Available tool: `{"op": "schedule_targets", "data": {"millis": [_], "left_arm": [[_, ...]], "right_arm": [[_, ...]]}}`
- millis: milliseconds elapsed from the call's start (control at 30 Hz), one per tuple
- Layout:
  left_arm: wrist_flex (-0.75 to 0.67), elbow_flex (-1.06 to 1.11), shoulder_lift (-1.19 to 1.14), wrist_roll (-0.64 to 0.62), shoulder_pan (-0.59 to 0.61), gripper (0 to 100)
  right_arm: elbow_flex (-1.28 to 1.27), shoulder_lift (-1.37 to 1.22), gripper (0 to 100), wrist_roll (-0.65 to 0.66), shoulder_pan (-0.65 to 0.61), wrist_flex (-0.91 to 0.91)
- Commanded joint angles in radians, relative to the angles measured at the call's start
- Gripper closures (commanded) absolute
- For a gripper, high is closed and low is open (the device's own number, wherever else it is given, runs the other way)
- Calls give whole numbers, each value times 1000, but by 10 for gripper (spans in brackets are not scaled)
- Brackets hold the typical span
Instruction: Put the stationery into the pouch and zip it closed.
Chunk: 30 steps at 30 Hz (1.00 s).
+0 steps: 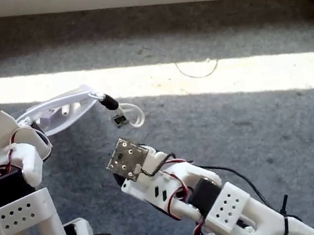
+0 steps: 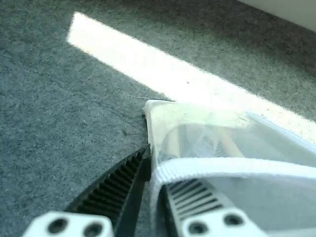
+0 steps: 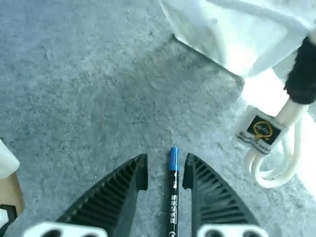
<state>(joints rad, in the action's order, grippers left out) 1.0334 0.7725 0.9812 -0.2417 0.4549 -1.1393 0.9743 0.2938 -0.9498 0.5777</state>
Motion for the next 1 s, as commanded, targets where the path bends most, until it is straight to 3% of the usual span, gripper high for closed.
{"op": "schedule_targets", "data": {"millis": [0, 300, 633, 967], "left_arm": [[-14, -7, 16, -9, 19, 992], [-14, -7, 15, -9, 19, 992], [-14, -7, 15, -8, 19, 992], [-14, -7, 16, -8, 19, 992]], "right_arm": [[85, -176, 876, -6, -5, -45], [260, -499, 876, -9, 16, -39], [315, -607, 876, -9, 67, -36], [487, -774, 876, -11, 71, 111]]}}
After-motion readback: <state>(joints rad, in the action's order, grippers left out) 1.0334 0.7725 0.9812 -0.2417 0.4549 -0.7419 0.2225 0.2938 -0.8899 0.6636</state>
